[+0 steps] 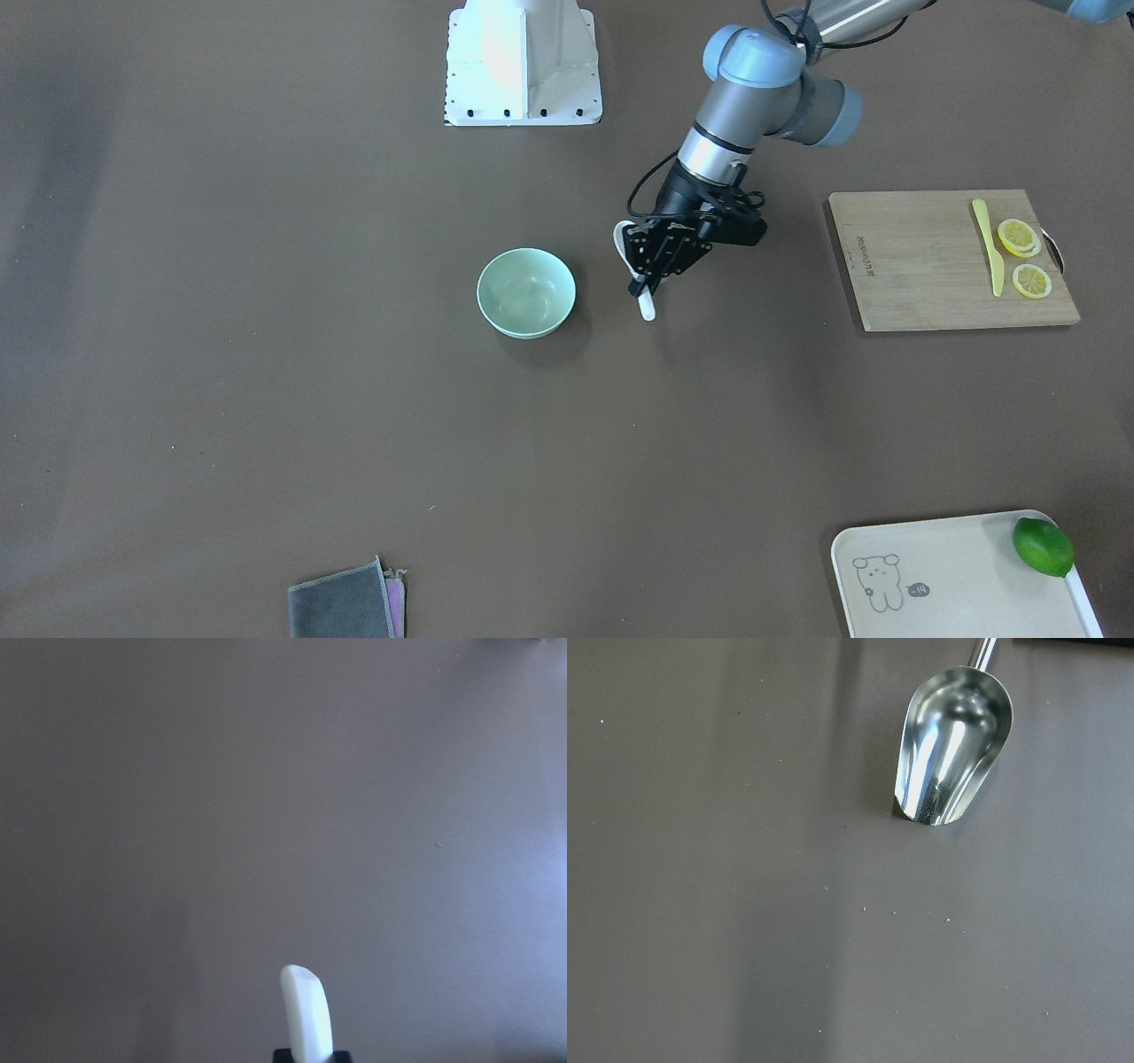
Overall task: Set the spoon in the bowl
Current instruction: 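Lift the white spoon with the left gripper and carry it toward the bowl, then lower the spoon into the bowl and open the left gripper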
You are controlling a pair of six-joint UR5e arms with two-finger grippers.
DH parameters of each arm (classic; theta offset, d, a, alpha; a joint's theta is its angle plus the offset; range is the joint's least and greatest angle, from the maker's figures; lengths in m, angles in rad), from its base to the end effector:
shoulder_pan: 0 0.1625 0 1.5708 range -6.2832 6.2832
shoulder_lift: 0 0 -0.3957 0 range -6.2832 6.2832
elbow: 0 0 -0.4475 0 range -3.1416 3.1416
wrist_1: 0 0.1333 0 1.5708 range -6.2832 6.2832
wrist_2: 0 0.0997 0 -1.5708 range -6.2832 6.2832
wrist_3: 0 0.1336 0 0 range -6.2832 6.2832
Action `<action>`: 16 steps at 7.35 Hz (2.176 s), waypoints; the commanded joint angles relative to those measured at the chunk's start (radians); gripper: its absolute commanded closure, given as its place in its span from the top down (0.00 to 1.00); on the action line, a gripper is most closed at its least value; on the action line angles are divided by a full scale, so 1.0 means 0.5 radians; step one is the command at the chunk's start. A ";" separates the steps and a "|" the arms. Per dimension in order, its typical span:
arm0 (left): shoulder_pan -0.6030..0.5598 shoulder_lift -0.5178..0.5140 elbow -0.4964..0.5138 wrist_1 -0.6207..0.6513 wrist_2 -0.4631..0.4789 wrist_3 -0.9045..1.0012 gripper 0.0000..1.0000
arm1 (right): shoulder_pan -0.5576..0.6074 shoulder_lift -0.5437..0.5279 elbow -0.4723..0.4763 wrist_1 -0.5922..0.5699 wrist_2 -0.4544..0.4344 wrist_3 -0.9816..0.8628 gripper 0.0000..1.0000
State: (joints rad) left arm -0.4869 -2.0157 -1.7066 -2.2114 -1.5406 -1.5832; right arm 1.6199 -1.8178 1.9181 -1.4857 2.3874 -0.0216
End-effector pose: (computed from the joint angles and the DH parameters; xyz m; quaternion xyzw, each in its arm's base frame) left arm 0.5580 -0.4508 0.2262 0.1468 0.5544 -0.2108 0.7916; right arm 0.0586 -0.4610 0.5729 0.0989 -0.3921 -0.0242 0.9143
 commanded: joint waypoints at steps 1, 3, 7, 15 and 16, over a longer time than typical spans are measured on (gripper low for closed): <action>0.060 -0.312 0.157 0.152 0.178 -0.165 0.00 | 0.000 -0.003 -0.001 0.005 -0.001 0.009 1.00; 0.212 -0.389 0.253 0.146 0.426 -0.193 0.00 | 0.000 -0.003 -0.001 0.005 0.002 0.016 1.00; 0.265 -0.277 0.086 0.149 0.492 -0.111 0.98 | 0.000 0.000 -0.004 0.002 -0.001 0.022 1.00; 0.231 -0.012 -0.219 0.152 0.486 0.111 0.98 | 0.000 -0.003 -0.017 0.002 -0.004 0.019 1.00; 0.234 -0.012 -0.216 0.152 0.486 0.111 0.98 | 0.000 -0.003 -0.017 0.002 -0.004 0.019 1.00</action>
State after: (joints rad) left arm -0.3708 -2.0218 -1.8160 -2.1353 -1.2978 -1.5278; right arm 1.6199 -1.8193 1.9103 -1.4849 2.3857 -0.0121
